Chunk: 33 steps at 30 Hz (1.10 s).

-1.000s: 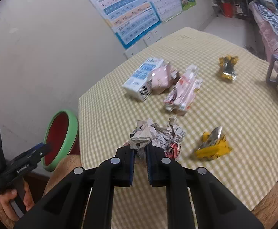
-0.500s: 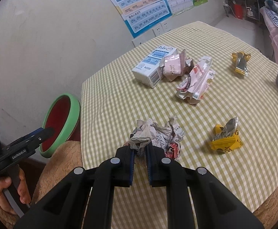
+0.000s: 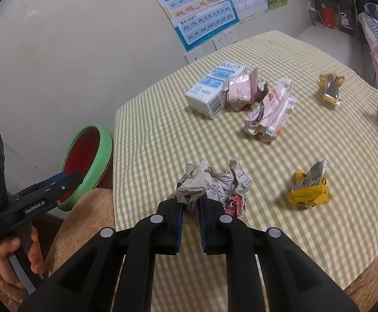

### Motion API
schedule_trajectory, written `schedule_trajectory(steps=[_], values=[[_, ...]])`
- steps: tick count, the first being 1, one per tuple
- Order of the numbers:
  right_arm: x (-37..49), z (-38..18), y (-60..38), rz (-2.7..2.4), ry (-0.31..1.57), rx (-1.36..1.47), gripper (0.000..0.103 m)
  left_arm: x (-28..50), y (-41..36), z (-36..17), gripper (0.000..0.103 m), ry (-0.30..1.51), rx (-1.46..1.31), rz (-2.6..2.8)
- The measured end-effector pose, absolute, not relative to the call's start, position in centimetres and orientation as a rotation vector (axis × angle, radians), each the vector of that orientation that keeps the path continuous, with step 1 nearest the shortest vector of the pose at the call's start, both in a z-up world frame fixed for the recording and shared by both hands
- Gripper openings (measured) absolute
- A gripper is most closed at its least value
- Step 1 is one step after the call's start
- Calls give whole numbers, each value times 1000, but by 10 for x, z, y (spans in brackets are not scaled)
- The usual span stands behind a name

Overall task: Collect trash
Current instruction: 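Grasp the crumpled paper ball with the right gripper, then grasp the white milk carton with the left gripper while the right holds the paper ball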

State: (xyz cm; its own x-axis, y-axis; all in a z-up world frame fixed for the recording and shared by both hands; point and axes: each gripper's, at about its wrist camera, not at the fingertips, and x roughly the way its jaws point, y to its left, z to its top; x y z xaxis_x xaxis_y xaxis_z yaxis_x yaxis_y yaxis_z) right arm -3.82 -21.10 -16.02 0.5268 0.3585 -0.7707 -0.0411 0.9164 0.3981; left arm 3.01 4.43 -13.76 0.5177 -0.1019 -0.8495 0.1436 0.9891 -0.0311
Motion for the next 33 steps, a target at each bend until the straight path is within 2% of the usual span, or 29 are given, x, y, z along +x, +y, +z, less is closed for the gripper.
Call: schedule_trajectory(steps=[28, 31, 33], values=[[-42, -162, -210, 257, 983, 334, 11, 32, 38, -149, 66, 1039, 54, -139], [-42, -167, -215, 239, 1007, 336, 16, 35, 33, -150, 66, 1041, 57, -144], [-45, -168, -221, 226, 1002, 358, 34, 37, 29, -151, 66, 1039, 60, -149]])
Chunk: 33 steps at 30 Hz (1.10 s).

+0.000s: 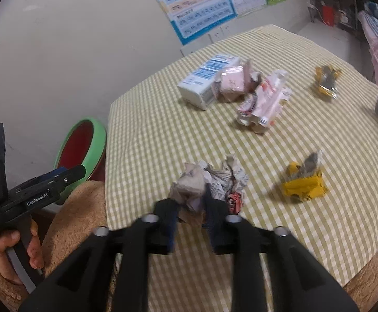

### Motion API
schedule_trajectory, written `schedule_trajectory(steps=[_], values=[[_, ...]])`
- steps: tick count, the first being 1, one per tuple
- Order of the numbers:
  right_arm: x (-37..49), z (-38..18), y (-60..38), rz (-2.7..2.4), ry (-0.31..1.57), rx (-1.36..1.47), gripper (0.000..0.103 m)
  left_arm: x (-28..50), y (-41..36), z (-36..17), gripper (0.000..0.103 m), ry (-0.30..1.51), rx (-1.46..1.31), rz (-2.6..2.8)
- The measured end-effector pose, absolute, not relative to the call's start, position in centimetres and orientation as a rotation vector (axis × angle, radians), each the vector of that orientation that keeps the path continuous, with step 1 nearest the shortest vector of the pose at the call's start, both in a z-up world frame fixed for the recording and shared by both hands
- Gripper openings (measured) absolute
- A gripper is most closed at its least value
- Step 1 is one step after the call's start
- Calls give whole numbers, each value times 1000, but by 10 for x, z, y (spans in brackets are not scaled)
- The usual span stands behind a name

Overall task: Collect trash
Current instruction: 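Grasp the white milk carton with the left gripper while the right holds the paper ball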

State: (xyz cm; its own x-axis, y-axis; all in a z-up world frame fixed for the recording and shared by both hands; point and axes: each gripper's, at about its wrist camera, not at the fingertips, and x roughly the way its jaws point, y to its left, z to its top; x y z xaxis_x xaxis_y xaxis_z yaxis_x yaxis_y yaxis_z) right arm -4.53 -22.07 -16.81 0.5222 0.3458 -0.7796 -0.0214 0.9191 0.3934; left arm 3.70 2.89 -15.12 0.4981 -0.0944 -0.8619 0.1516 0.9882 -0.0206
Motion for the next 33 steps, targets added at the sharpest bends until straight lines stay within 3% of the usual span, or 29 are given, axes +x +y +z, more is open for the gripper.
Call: schedule_trajectory(steps=[3, 13, 15, 17, 19, 23, 33], values=[[-55, -160, -232, 212, 953, 381, 47, 41, 17, -156, 66, 1041, 79, -164], [-55, -168, -253, 204, 944, 460, 51, 40, -19, -161, 66, 1036, 169, -203], [-50, -169, -239, 244, 959, 409, 65, 46, -22, -161, 66, 1040, 158, -200], [-46, -178, -227, 256, 998, 370, 65, 54, -26, -157, 66, 1038, 139, -202], [-44, -190, -220, 258, 1044, 349, 47, 67, -38, -151, 67, 1014, 135, -222], [-45, -191, -226, 300, 1012, 397, 25, 99, -78, -146, 74, 976, 158, -294], [-53, -201, -254, 317, 919, 524, 23, 174, -149, -191, 74, 1081, 311, -346]])
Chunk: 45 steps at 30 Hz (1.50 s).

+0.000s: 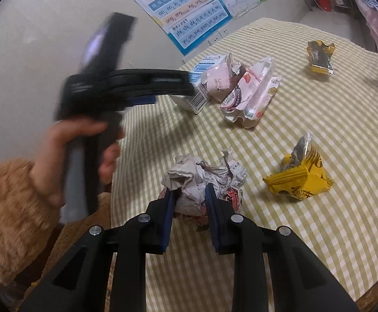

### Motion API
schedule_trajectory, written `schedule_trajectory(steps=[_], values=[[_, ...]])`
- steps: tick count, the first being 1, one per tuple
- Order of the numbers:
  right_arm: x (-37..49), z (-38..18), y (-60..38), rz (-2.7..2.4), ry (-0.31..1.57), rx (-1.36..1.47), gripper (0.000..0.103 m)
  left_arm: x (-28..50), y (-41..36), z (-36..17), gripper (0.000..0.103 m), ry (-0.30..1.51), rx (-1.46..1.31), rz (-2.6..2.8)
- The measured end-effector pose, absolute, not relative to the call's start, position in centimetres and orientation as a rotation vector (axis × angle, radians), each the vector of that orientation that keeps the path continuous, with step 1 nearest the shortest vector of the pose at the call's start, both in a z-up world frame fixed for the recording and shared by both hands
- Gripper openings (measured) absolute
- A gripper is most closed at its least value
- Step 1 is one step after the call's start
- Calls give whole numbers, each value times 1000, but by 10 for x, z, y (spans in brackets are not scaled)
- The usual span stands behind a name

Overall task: Collect trash
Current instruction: 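Grasp the white milk carton with the left gripper while the right holds the paper ball, then carry the milk carton and paper ball to the bin and open both grippers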

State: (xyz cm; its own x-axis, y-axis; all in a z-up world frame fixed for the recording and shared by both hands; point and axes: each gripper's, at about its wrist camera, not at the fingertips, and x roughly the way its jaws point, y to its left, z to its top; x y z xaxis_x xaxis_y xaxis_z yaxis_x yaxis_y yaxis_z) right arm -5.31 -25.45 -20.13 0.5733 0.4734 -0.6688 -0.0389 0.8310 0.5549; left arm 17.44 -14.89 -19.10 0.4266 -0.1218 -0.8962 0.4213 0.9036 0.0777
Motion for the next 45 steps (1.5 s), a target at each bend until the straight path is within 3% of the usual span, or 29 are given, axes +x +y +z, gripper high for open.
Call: schedule_trajectory(steps=[9, 13, 16, 31, 45], values=[[-52, -203, -261, 346, 907, 558, 24, 212, -174, -203, 74, 1130, 303, -383], [-48, -206, -259, 352, 904, 557, 24, 213, -170, -203, 55, 1149, 278, -393], [-46, -207, -259, 350, 904, 553, 24, 195, -152, -196, 52, 1091, 298, -367], [-51, -197, -236, 284, 875, 401, 23, 73, -29, -98, 51, 844, 132, -251], [-46, -190, -198, 274, 896, 222, 23, 35, 59, -86, 52, 804, -45, -146]])
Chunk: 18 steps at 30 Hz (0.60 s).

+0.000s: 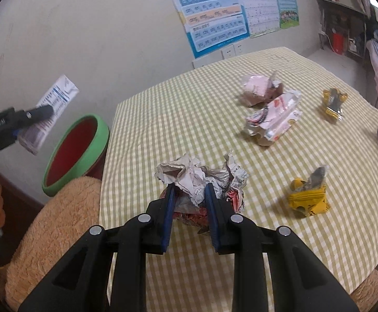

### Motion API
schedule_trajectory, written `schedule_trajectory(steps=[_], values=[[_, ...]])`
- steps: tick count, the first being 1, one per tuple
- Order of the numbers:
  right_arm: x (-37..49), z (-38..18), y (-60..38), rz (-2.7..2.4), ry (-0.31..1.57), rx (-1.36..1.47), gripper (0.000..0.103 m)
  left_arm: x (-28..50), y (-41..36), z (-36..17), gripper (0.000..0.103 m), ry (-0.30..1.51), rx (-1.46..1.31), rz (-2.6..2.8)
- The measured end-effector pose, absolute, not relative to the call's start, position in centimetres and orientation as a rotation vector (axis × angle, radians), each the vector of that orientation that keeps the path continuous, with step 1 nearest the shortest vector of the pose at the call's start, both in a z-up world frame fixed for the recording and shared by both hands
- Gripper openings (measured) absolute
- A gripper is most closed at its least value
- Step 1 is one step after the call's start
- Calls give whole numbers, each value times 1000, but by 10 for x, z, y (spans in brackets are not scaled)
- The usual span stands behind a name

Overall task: Collect trash
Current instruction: 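Carry the milk carton and paper ball to the bin and open both grippers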

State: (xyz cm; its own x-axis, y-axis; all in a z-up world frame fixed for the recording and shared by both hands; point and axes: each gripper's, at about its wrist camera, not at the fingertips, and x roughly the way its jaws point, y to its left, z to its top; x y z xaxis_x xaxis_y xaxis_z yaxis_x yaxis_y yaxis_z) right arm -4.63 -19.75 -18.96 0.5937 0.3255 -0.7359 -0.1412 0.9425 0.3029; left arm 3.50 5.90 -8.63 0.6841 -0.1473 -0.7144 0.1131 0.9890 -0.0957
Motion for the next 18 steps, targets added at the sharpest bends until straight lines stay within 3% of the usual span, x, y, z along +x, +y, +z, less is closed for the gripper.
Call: schedule_trajectory(steps=[18], values=[[3, -125, -102, 440, 837, 150, 23, 46, 152, -106, 51, 812, -136, 11]])
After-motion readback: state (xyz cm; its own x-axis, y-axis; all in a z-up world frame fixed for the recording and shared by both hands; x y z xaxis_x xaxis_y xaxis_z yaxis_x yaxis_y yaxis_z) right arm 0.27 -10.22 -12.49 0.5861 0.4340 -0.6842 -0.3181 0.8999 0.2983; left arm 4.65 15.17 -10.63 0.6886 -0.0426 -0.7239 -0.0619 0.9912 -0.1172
